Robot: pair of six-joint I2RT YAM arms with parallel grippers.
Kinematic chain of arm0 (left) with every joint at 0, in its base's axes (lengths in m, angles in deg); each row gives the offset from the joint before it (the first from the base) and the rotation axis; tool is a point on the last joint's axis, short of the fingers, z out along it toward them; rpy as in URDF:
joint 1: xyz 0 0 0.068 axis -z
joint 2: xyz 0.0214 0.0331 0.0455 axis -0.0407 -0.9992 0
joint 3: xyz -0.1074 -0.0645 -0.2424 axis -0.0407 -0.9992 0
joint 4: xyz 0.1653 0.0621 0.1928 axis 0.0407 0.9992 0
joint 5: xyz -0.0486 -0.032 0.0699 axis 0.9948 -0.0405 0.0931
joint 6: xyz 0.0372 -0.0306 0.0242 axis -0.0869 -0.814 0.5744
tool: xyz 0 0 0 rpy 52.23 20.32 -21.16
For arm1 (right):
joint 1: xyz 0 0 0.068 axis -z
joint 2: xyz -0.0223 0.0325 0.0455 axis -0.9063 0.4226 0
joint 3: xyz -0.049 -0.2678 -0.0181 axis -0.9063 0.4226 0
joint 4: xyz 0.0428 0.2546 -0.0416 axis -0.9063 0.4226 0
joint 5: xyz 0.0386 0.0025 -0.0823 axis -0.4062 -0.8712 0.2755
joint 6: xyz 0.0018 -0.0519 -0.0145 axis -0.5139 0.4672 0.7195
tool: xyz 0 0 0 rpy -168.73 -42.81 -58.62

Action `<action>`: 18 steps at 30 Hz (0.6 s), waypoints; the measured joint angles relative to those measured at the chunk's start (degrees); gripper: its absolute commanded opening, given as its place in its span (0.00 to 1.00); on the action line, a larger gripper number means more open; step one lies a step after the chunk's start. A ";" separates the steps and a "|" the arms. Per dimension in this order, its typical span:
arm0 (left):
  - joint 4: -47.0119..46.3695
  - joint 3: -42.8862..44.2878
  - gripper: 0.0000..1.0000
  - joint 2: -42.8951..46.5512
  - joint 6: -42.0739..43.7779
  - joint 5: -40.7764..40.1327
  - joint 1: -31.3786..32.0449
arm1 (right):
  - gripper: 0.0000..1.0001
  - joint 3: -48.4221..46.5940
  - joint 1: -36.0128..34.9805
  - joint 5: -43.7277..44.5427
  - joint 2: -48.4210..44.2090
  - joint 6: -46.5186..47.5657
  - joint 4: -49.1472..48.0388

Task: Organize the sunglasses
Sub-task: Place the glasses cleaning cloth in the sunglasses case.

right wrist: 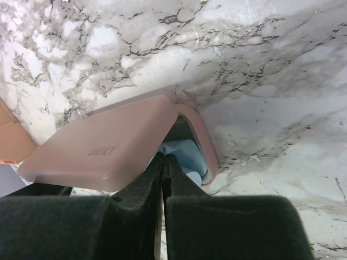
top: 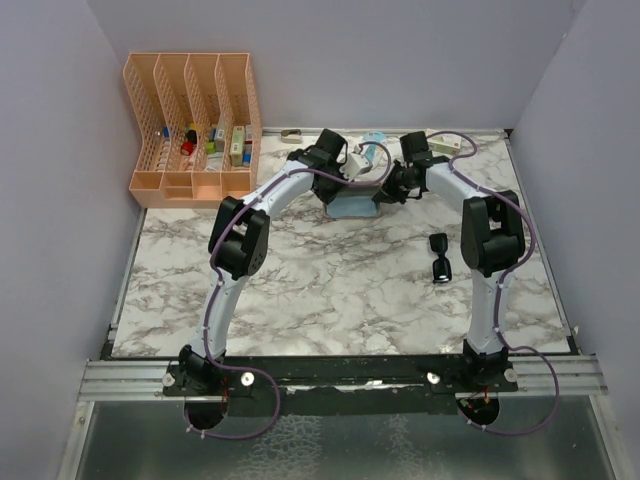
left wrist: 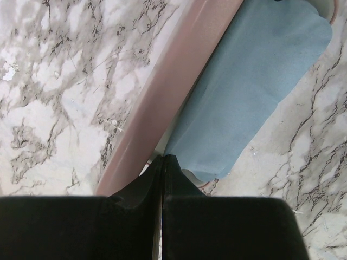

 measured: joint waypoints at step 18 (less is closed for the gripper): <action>-1.22 -1.38 0.00 0.00 0.02 -0.24 0.00 | 0.01 -0.17 0.00 0.02 0.31 0.02 -0.04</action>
